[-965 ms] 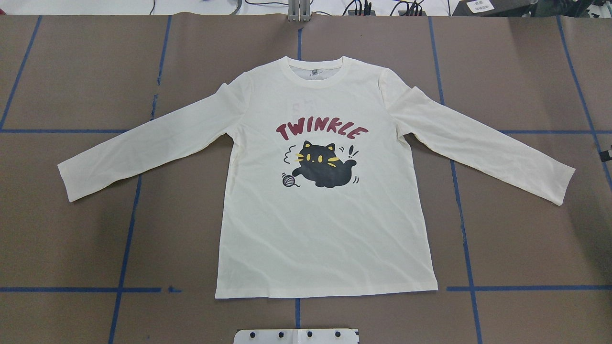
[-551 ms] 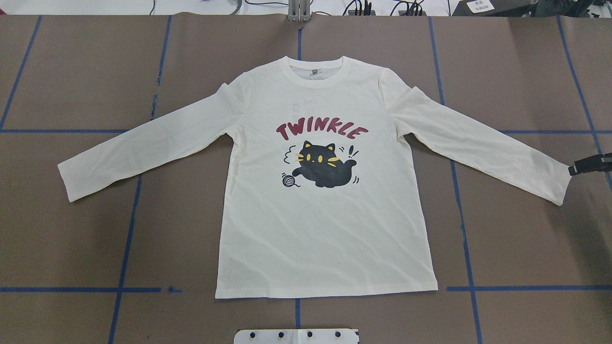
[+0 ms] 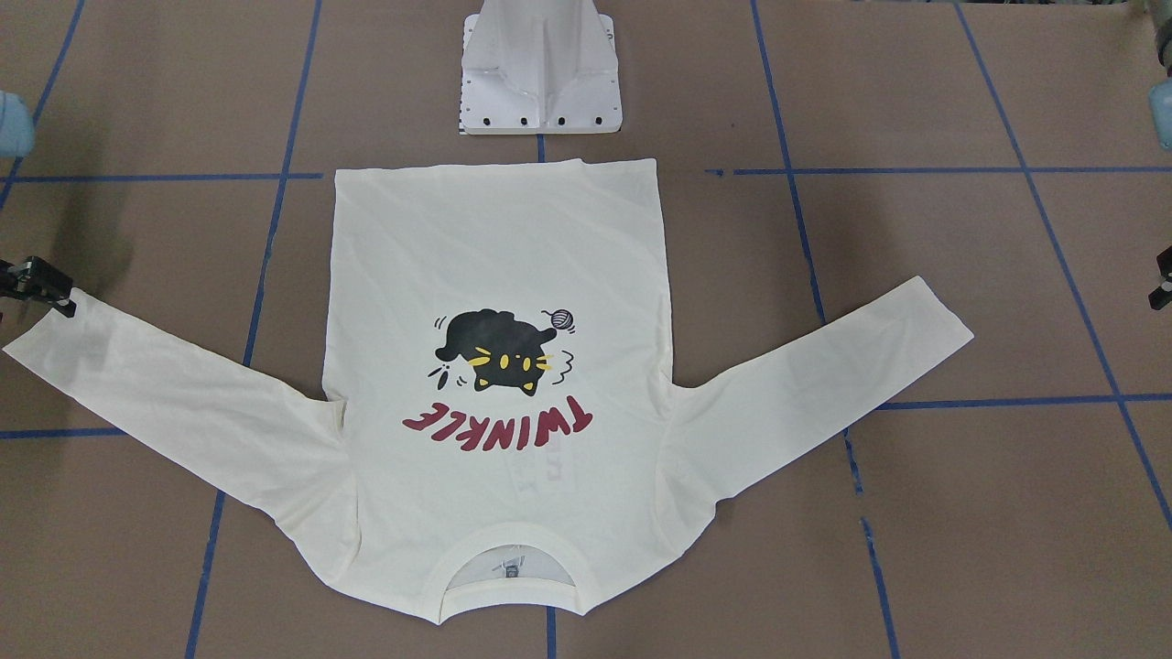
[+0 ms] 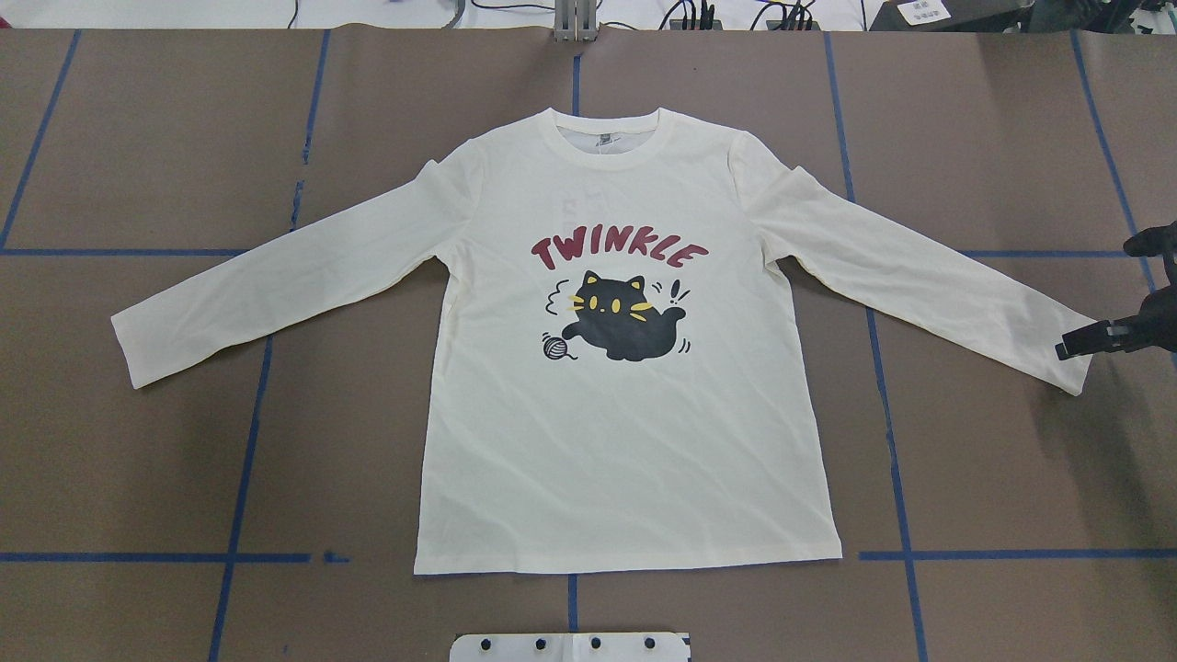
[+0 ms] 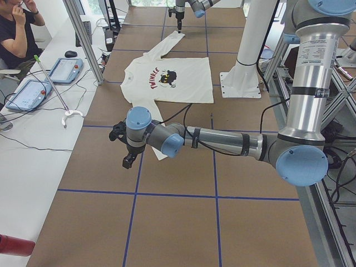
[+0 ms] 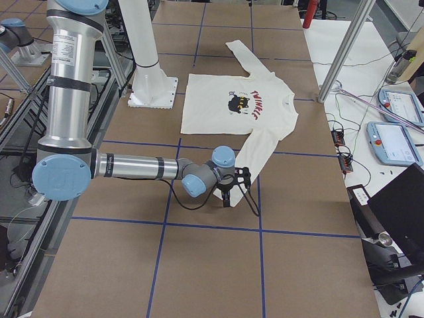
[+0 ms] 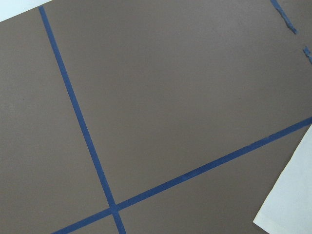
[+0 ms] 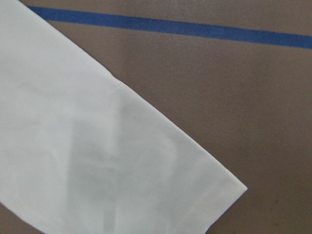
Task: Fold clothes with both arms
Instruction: 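Move the right gripper to the cuff of the sleeve nearest it and grasp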
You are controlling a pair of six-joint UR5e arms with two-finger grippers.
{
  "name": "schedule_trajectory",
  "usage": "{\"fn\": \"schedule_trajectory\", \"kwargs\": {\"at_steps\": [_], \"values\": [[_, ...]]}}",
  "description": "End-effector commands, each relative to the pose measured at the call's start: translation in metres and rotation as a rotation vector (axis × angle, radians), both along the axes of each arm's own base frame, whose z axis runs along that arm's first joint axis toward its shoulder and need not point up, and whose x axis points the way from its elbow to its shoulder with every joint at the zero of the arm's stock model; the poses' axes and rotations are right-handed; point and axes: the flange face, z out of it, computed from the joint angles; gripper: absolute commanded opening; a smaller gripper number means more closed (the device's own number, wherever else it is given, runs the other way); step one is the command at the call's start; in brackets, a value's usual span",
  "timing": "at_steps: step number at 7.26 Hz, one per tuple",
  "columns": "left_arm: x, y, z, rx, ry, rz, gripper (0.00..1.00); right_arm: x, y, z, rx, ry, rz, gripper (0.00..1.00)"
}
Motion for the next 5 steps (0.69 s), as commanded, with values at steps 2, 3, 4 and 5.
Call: {"fn": "schedule_trajectory", "kwargs": {"at_steps": [2,3,4,5], "values": [[0.0001,-0.0007,-0.0018,0.002,0.001,-0.001,1.0,-0.002,0.0026,0.0198,-0.022,0.011,-0.009,1.0],[0.0001,-0.0007,-0.0018,0.002,0.001,-0.001,1.0,-0.002,0.0026,0.02,-0.023,0.012,-0.009,0.99],[0.0002,-0.0013,-0.0028,0.005,0.001,-0.001,1.0,-0.0024,0.0019,0.0193,-0.025,0.011,-0.006,0.89],[0.0002,-0.0012,-0.0034,0.005,0.001,-0.001,1.0,-0.0048,-0.001,0.0154,-0.023,0.002,-0.008,0.72]]}}
